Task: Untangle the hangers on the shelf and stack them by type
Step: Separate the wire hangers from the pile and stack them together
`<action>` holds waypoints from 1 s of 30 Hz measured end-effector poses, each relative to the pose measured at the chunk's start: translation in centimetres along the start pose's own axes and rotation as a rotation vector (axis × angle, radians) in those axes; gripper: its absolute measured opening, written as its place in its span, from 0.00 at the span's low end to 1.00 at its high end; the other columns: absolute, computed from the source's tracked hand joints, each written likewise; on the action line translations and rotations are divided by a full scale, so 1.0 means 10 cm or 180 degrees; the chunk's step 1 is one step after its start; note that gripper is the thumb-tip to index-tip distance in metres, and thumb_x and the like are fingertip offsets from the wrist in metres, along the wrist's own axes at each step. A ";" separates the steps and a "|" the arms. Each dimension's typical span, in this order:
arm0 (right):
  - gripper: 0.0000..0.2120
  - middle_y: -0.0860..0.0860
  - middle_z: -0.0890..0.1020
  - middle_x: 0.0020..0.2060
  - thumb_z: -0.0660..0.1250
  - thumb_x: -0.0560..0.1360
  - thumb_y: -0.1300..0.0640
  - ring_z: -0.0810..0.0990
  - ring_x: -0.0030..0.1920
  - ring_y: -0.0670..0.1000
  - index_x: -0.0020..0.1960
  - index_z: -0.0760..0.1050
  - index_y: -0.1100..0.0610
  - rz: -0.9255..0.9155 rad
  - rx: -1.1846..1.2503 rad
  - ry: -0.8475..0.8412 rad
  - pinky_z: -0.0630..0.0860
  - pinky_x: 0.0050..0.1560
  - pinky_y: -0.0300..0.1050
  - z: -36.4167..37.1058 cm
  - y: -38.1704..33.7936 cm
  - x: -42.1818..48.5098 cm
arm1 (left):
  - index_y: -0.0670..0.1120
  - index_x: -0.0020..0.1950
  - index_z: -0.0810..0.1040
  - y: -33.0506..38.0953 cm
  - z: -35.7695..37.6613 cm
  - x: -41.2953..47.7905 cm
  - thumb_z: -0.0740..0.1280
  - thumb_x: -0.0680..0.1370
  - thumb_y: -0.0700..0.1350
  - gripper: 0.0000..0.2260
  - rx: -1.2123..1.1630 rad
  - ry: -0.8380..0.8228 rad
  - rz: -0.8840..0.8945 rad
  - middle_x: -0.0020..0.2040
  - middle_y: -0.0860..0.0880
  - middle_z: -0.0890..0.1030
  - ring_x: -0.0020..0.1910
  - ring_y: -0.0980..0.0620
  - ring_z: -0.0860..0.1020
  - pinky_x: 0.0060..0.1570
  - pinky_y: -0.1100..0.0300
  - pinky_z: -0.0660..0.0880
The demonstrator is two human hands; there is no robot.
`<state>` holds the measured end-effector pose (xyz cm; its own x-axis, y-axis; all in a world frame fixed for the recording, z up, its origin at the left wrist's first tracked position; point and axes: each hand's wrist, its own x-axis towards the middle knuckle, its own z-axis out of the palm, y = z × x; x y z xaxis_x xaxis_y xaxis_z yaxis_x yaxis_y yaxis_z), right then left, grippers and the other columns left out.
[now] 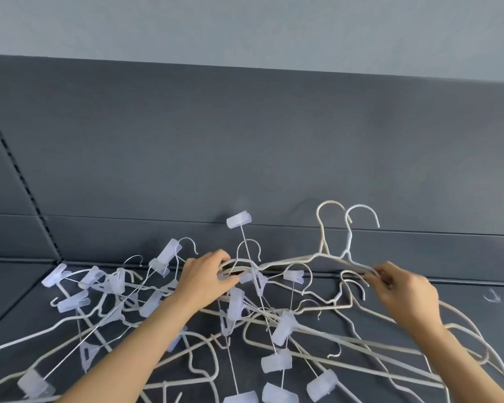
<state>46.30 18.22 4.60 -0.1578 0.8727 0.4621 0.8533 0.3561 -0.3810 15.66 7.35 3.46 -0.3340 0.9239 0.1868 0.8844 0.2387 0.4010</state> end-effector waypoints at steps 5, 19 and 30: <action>0.05 0.52 0.80 0.28 0.70 0.72 0.54 0.78 0.33 0.60 0.39 0.79 0.55 0.0209 0.0061 0.0085 0.66 0.32 0.43 0.01 0.01 0.01 | 0.47 0.51 0.75 -0.13 -0.04 0.02 0.62 0.76 0.41 0.06 -0.0151 0.0267 -0.0117 0.44 0.52 0.79 0.42 0.50 0.77 0.46 0.58 0.72; 0.06 0.57 0.79 0.29 0.65 0.75 0.54 0.74 0.34 0.61 0.39 0.74 0.53 0.0723 0.0755 0.0325 0.68 0.37 0.47 -0.05 -0.06 -0.01 | 0.54 0.33 0.67 -0.28 -0.06 -0.11 0.61 0.77 0.52 0.12 0.0170 -0.0462 -0.0212 0.26 0.55 0.72 0.30 0.55 0.71 0.42 0.58 0.64; 0.07 0.57 0.79 0.31 0.67 0.74 0.52 0.77 0.38 0.63 0.43 0.77 0.56 0.1027 0.0856 0.0405 0.72 0.42 0.50 -0.12 0.17 -0.17 | 0.43 0.48 0.76 0.16 -0.02 -0.03 0.59 0.79 0.46 0.09 0.0233 0.0153 -0.0417 0.43 0.47 0.78 0.39 0.48 0.74 0.37 0.57 0.68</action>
<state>48.64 16.96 4.14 0.1725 0.9114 0.3737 0.6864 0.1609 -0.7092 17.12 7.39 4.25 -0.4619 0.8684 0.1805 0.8530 0.3792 0.3586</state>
